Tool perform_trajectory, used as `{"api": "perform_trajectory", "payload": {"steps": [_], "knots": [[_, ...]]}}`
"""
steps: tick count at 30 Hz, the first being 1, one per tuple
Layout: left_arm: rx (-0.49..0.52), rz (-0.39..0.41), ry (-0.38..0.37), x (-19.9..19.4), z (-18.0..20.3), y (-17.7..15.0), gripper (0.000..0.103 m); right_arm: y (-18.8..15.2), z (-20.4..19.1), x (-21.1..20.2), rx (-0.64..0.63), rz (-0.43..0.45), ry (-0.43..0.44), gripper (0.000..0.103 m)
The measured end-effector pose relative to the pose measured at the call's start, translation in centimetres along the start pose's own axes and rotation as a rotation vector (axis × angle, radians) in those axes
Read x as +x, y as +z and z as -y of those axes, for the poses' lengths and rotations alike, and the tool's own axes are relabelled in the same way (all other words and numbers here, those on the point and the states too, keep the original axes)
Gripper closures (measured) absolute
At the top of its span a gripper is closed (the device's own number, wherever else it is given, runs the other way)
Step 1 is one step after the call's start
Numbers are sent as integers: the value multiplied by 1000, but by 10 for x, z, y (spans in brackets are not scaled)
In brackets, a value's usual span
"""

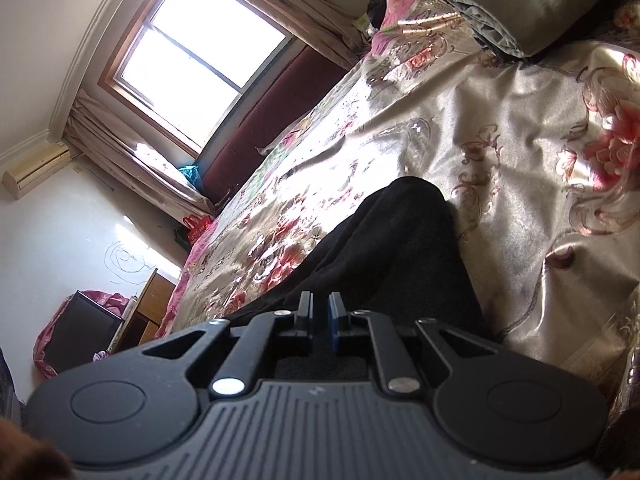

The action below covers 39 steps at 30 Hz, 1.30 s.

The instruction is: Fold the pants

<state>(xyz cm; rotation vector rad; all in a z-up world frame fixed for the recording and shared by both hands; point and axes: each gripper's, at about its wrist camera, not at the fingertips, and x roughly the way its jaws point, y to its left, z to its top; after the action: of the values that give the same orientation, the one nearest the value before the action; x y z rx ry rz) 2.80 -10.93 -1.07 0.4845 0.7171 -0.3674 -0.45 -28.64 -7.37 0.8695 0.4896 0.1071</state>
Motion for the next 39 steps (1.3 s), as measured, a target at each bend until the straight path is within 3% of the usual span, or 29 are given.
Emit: {"api": "perform_trajectory", "payload": {"steps": [7,13,22,28,39], "knots": [[55,-30,22,9,16,7,35,3,5,3,39,-4,31,92],[35,-26,-20,24,15,10,34,0,11,15,33,-25,-34,88],[14,21,-90,40,7,14,34,-1,13,15,63,47,-110,88],[-31,37,-76,43,-2,9,34,-2,11,19,37,26,-126,88],[-10,6,-31,50,-9,2,34,-5,12,27,30,21,-111,88]]}}
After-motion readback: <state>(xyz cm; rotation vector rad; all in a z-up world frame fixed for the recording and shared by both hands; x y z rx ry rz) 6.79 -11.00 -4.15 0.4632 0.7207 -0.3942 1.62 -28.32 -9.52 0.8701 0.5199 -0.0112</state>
